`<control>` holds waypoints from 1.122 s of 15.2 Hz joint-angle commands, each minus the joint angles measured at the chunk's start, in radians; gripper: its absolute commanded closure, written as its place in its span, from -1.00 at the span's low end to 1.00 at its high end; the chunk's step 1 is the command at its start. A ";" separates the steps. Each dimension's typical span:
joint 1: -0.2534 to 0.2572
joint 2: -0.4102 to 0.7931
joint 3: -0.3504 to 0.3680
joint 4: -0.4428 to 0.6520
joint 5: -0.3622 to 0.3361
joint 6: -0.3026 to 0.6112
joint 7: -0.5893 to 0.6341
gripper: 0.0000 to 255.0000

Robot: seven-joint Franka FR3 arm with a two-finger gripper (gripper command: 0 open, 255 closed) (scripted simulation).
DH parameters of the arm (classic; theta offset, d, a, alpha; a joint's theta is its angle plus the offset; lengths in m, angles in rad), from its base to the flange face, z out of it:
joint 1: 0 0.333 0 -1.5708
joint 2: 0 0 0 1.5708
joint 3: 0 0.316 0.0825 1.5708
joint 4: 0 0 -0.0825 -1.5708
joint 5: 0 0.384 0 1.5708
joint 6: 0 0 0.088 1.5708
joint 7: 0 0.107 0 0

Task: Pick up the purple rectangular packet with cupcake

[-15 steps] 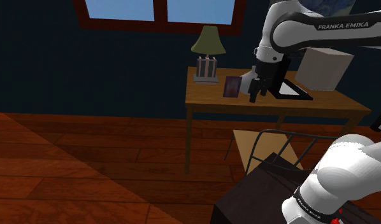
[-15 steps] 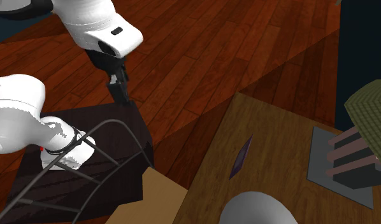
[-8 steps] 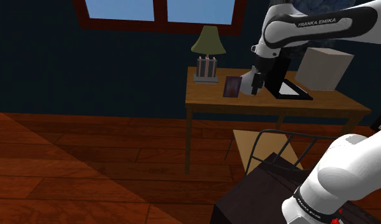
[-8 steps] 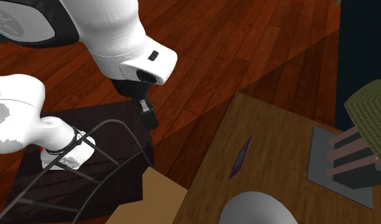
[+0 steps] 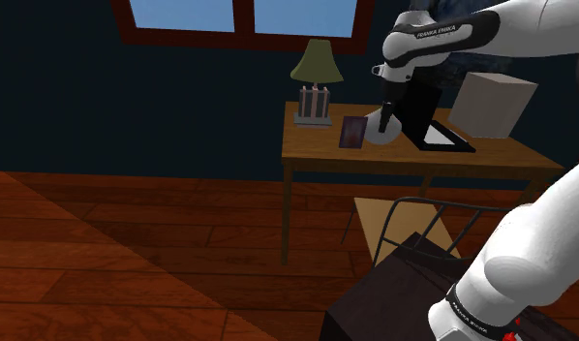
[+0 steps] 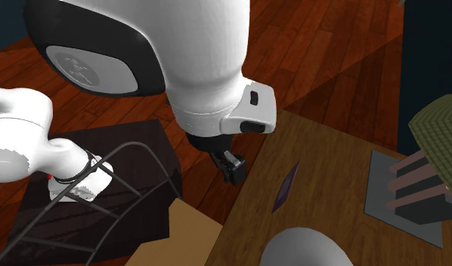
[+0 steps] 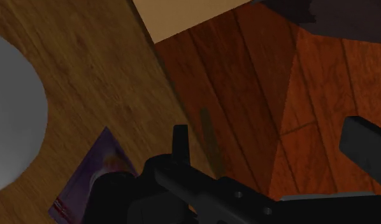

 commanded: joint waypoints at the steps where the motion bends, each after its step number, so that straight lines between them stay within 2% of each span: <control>1: 0.004 0.076 -0.025 0.076 0.030 -0.003 -0.097 -1.00; 6: -0.024 0.304 -0.066 0.313 0.140 -0.035 -0.334 -1.00; 12: -0.119 0.585 -0.045 0.669 0.265 -0.136 -0.553 -1.00; 17: -0.112 0.581 -0.041 0.595 0.264 -0.067 -0.555 -1.00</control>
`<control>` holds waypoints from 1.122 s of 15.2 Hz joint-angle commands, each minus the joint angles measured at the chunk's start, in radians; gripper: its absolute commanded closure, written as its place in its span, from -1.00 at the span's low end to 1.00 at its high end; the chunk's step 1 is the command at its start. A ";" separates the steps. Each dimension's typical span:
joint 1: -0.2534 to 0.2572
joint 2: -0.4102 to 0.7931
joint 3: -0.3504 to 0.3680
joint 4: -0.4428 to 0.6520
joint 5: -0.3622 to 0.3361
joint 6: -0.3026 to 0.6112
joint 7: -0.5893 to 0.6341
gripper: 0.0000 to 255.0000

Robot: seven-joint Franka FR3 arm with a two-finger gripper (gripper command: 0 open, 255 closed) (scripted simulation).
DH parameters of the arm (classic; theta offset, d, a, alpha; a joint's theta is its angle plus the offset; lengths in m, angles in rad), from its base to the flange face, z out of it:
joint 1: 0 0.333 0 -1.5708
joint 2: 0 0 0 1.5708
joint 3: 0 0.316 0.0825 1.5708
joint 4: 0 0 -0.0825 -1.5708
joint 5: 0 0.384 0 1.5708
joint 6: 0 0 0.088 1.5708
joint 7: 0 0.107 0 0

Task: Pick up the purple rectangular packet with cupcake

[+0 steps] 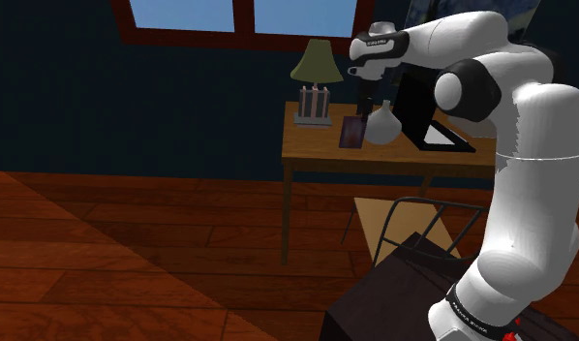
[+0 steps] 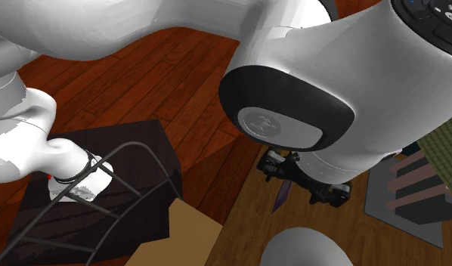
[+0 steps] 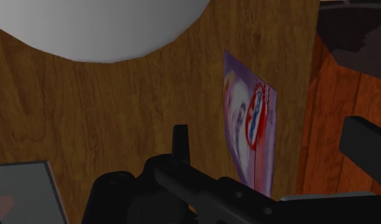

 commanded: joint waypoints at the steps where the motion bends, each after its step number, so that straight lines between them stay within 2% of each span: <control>1: 0.002 0.003 0.001 -0.022 0.002 0.025 -0.002 -1.00; 4: 0.004 0.004 0.002 -0.042 0.002 0.046 -0.003 -1.00; 5: 0.006 0.001 0.002 -0.045 0.001 0.046 -0.001 1.00; 14: 0.004 0.004 0.002 -0.042 0.003 0.046 -0.003 1.00; 17: 0.000 0.003 0.001 -0.002 0.001 0.006 -0.001 1.00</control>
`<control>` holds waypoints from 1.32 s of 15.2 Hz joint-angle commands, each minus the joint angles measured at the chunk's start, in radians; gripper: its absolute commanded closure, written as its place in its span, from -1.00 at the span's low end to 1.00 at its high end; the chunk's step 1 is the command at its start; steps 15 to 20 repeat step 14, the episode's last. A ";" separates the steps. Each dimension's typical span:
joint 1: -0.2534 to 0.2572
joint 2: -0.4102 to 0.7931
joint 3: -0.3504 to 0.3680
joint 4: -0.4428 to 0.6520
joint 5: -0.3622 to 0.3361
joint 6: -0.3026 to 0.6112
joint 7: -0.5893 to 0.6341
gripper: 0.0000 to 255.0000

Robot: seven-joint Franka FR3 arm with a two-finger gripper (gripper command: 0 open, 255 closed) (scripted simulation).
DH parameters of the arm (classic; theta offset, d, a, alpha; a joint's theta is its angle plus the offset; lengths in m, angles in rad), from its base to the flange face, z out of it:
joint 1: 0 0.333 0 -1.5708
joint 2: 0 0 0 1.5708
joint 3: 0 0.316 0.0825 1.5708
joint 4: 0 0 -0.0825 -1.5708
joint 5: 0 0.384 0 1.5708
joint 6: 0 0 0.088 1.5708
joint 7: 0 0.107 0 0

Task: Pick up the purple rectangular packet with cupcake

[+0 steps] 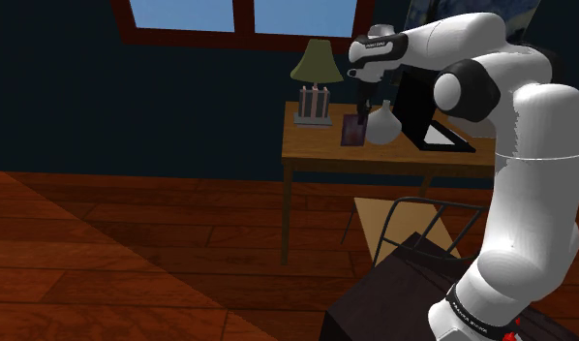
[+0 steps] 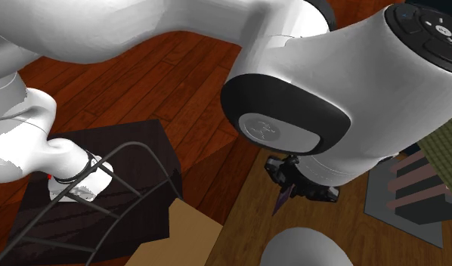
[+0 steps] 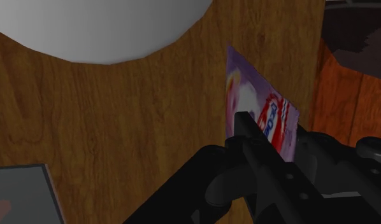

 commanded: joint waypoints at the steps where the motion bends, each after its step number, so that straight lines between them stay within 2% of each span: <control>1: -0.001 -0.002 -0.001 0.023 -0.001 -0.025 0.002 1.00; 12: -0.027 0.023 -0.003 0.210 0.007 -0.186 0.008 1.00; 20: -0.028 0.024 -0.003 0.213 0.007 -0.189 0.008 1.00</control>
